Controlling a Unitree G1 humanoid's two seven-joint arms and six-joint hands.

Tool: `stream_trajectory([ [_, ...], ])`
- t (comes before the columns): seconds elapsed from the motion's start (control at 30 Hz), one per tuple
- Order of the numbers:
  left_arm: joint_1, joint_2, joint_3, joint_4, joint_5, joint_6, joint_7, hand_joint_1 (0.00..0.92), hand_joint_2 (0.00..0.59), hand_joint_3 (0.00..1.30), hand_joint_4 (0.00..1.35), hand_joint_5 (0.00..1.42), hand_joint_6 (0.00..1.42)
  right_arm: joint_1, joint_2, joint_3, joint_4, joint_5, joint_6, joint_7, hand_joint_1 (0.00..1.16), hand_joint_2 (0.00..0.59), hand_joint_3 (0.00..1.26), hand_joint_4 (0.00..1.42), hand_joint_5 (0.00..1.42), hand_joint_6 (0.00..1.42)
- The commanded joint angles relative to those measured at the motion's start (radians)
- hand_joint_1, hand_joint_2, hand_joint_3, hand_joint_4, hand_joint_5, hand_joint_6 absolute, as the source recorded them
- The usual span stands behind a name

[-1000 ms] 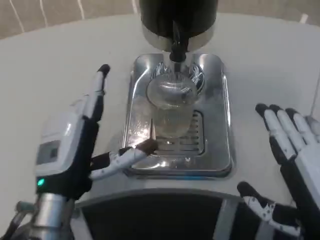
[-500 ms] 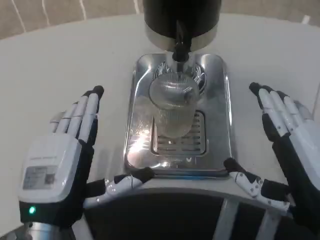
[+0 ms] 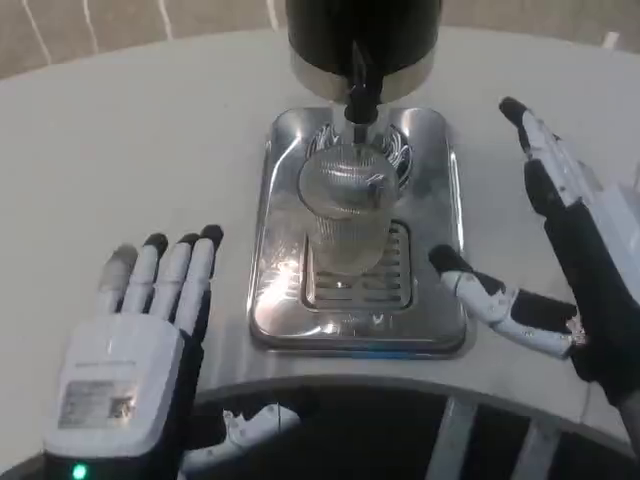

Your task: Grasp the cup under the faucet to collect the drink, then remove the cup.

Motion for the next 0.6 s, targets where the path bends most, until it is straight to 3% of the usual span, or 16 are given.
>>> stream_trajectory([
  [0.03, 0.032, -0.002, -0.018, -0.012, -0.007, -0.002, -0.028, 0.0, 0.096, 0.0, 0.0, 0.0, 0.0, -0.055, 0.015, 0.0, -0.001, 0.119, 0.026, 0.027, 0.77, 0.377, 0.0, 0.0, 0.0, 0.0],
  [0.3, 0.066, 0.025, -0.02, 0.003, -0.046, -0.054, -0.022, 0.0, 0.124, 0.0, 0.0, 0.0, 0.0, -0.076, 0.014, 0.02, -0.053, 0.329, 0.009, 0.067, 0.78, 0.389, 0.0, 0.0, 0.0, 0.03],
  [0.6, 0.088, 0.021, -0.003, -0.018, -0.043, -0.05, -0.011, 0.0, 0.128, 0.0, 0.0, 0.0, 0.0, -0.067, 0.048, 0.066, -0.067, 0.434, 0.024, 0.046, 0.79, 0.389, 0.0, 0.0, 0.0, 0.03],
])
